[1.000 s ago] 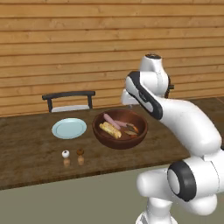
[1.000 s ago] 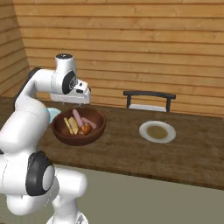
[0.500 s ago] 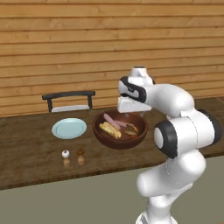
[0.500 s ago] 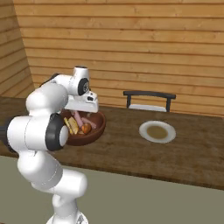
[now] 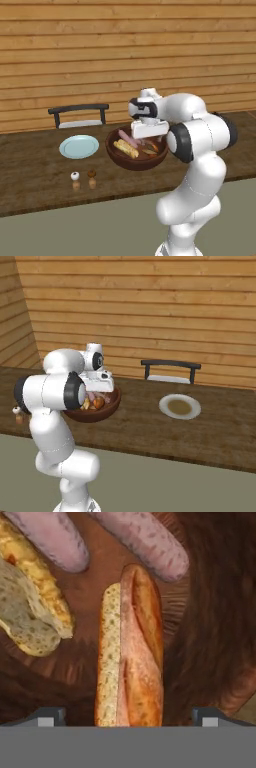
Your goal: Place one bun and one sausage from the bowl on each plate.
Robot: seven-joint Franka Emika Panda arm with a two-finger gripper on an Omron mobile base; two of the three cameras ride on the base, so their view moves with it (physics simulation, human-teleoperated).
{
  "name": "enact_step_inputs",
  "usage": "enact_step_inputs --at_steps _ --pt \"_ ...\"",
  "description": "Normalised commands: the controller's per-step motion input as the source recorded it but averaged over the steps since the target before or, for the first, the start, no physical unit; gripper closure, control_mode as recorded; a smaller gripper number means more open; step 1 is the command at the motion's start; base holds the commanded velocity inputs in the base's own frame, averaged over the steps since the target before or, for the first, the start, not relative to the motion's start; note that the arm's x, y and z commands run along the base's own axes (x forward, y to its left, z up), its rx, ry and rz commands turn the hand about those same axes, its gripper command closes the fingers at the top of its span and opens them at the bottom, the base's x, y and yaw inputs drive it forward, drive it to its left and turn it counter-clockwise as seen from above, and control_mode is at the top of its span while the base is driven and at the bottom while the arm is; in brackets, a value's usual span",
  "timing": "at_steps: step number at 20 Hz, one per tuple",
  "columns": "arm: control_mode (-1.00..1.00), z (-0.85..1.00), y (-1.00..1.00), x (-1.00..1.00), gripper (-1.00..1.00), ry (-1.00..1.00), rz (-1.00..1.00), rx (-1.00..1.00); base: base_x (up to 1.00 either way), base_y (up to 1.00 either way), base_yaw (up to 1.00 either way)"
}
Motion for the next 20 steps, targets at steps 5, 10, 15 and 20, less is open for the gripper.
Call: enact_step_inputs --at_steps 5,10,15,20 --pt "-1.0 -0.4 0.0 -0.11 -1.0 0.07 0.0 -0.05 0.0 0.0 0.0" --pt "-1.0 -0.13 -0.03 0.0 -1.0 0.02 0.0 0.0 0.0 0.0 0.0" --pt "-1.0 -0.01 -0.01 0.0 1.0 0.01 0.0 0.0 0.0 0.0 0.0" --pt "-1.0 0.07 -0.04 -0.01 1.0 0.0 0.0 0.0 0.0 0.0 0.0"
